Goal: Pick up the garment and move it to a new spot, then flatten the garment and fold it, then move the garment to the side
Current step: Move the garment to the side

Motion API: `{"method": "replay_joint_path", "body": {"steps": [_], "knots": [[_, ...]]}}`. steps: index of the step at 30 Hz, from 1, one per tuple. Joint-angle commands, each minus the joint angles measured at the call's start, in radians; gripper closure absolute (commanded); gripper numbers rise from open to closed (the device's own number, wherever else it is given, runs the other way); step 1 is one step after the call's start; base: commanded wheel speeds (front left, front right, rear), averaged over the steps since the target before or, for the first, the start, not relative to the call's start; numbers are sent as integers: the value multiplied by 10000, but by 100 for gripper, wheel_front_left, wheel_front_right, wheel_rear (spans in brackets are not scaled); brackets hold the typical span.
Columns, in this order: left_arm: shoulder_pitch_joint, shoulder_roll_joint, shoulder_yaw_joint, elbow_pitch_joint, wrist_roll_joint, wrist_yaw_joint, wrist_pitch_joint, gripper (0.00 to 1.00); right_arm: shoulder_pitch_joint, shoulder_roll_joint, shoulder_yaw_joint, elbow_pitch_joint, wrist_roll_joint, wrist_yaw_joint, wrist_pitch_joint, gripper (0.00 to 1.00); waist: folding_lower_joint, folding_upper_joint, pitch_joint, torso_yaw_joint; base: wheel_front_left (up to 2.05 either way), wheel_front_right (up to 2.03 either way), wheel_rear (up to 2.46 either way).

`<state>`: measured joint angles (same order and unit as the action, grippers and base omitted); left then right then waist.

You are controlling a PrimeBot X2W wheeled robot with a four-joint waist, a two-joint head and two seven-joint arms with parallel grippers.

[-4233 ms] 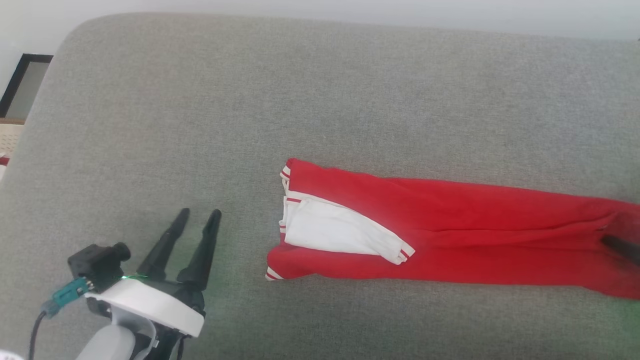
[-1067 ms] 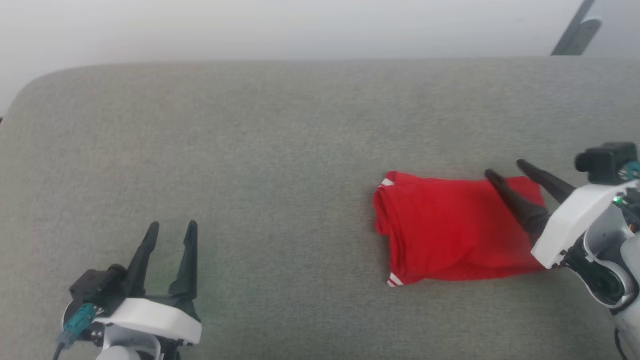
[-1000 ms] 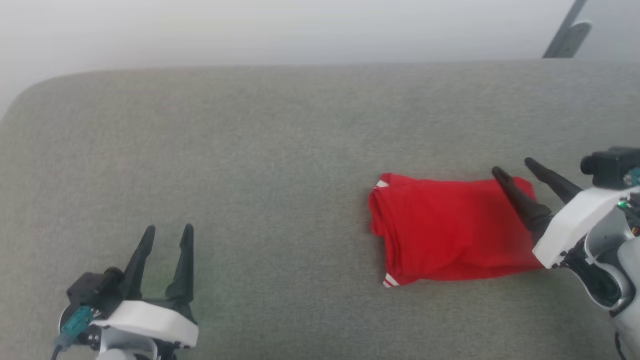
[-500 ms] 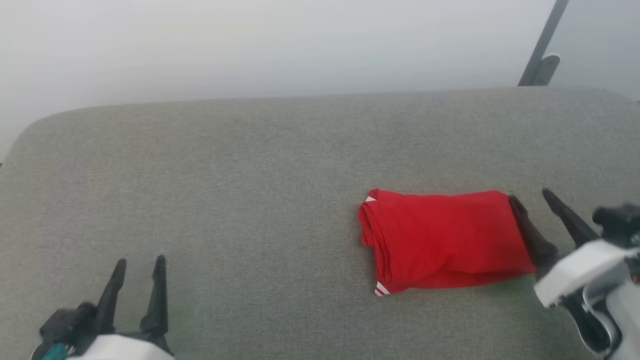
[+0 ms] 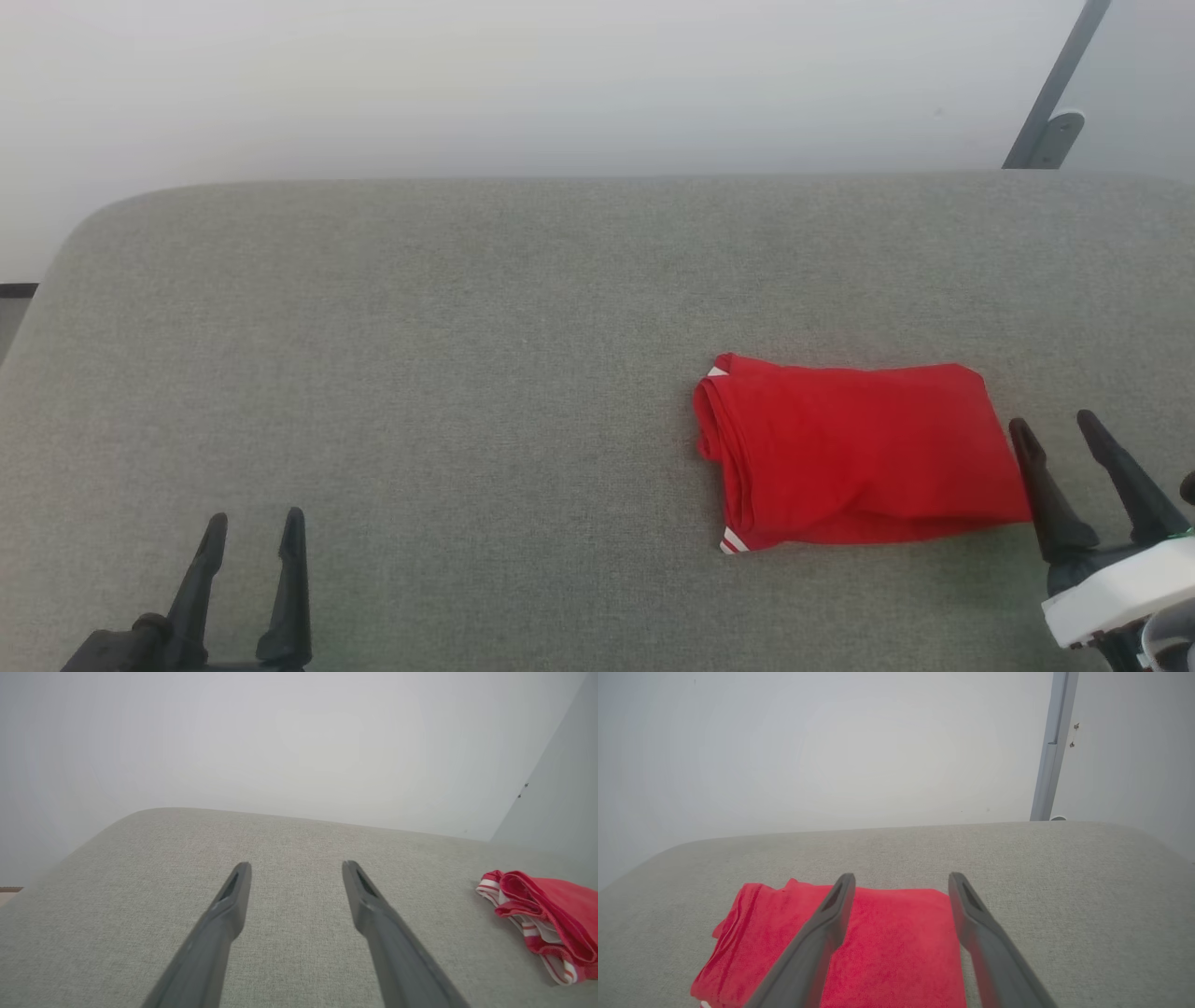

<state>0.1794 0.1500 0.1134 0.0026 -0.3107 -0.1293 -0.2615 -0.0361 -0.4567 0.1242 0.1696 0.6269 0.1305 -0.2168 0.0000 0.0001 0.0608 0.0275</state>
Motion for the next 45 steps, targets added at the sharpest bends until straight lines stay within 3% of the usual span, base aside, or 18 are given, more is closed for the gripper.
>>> {"method": "replay_joint_path", "body": {"steps": [1, 8, 13, 19, 25, 30, 35, 42, 43, 44, 45], "knots": [[47, -8, 18, -32, 45, -11, -46, 0, 94, 74, -34, -89, -108, 3, 41, 0, 0, -1, 10, 8, 0, 0, 0], [-163, -44, -89, -128, 73, -11, -46, 0, 439, 630, -635, -899, -556, 3, 755, 0, 0, -1, -2, 41, 0, 0, 0], [-284, -11, -307, -173, 71, -11, -46, 0, 253, 602, -737, -1028, -653, 3, 1413, 0, 0, -1, 106, 56, 0, 0, 0], [-912, 135, -728, -290, 148, -11, -46, 0, -768, 32, -885, -860, -754, 2, 3807, 0, 0, -1, 775, 58, 0, 0, 0], [-1897, 211, -1239, -265, 152, -11, -46, 0, -1945, -869, -744, -592, -537, 3, 7449, 0, 0, -1, 1628, 235, 0, 0, 0], [-2651, 210, -1693, -120, 113, -12, -47, 0, -2603, -1302, -586, -576, 389, 3, 10311, 0, 0, -1, 2193, 445, 0, 0, 0], [-3250, 157, -1963, -71, 34, -12, -46, 0, -3035, -1244, -638, -486, 474, 2, 11325, 0, 0, -1, 2726, 615, 0, 0, 0], [-3715, 146, -2096, 2, 35, -12, -47, 0, -3154, -875, -466, -295, 316, 2, 11733, 0, 0, -1, 3247, 667, 0, 0, 0], [-3764, 160, -2090, 13, 40, -12, -47, 0, -3165, -828, -461, -285, 281, 2, 11682, 43, 0, -1, 3299, 650, 0, 0, 0], [-3795, 170, -2072, 34, 54, -12, -46, 0, -3149, -781, -439, -278, 271, 2, 11641, 72, 0, -1, 3333, 624, 0, 0, 0], [-3838, 190, -2062, 23, 55, -12, -47, 0, -3152, -738, -424, -298, 280, 2, 11615, 95, 0, -1, 3381, 577, 0, 0, 0]]}}
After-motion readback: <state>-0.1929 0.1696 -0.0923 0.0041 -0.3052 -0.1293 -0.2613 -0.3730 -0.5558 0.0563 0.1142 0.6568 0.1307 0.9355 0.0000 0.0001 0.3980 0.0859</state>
